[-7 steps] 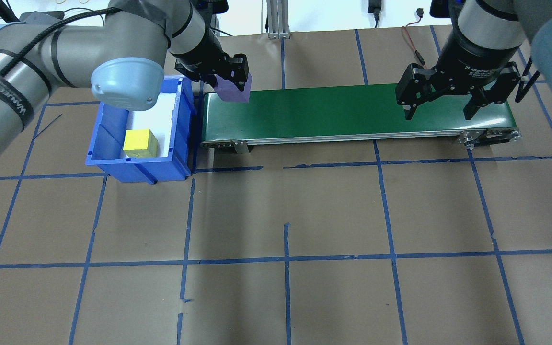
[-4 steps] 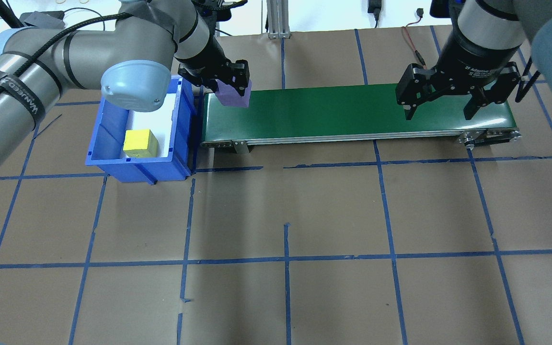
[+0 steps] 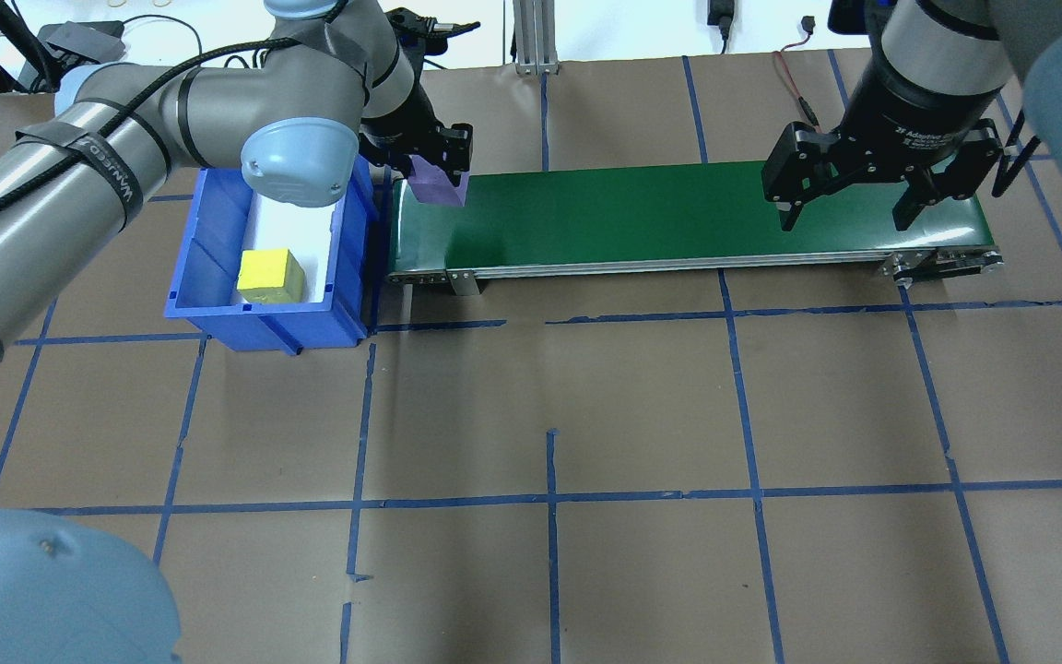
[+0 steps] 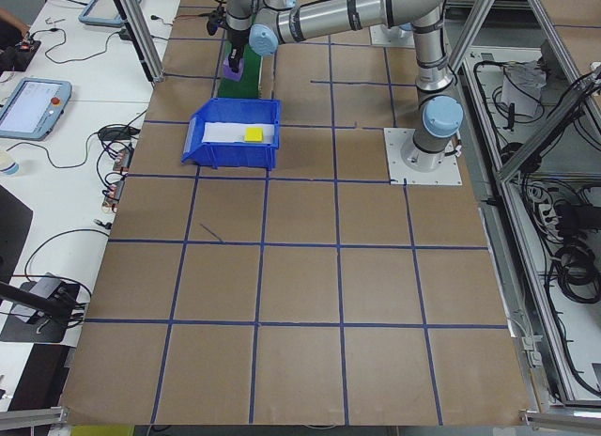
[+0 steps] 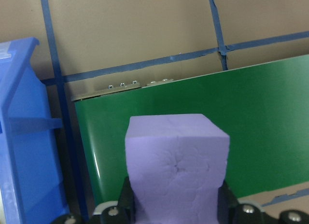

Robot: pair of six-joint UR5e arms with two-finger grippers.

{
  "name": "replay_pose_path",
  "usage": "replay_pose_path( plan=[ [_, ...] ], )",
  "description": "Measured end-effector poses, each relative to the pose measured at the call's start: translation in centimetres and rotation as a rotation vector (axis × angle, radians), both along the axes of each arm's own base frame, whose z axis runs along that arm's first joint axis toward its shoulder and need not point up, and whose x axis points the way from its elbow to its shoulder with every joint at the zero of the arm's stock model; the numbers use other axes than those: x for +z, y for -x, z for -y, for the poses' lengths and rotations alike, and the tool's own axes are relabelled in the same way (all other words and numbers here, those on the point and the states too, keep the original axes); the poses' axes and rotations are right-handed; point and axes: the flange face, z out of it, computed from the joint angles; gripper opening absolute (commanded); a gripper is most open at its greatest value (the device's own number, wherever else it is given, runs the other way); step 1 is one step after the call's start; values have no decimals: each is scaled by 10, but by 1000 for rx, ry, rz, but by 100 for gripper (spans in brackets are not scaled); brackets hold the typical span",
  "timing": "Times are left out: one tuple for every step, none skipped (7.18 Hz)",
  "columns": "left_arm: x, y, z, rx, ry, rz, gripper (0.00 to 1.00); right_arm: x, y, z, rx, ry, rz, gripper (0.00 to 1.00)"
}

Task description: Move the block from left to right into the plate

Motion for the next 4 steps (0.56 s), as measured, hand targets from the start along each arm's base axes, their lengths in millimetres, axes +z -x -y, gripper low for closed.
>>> replay_pose_path(
  plan=[
    [-6,0,1,4,-8,4,98,0,0,0,0,0,0,100],
    [-11,-1,0,8,-17,8,100,0,0,0,0,0,0,100],
    [-14,-1,-2,11,-23,12,100,0,0,0,0,0,0,100],
    [-12,-2,-2,13,-21,13,100,0,0,0,0,0,0,100]
  ],
)
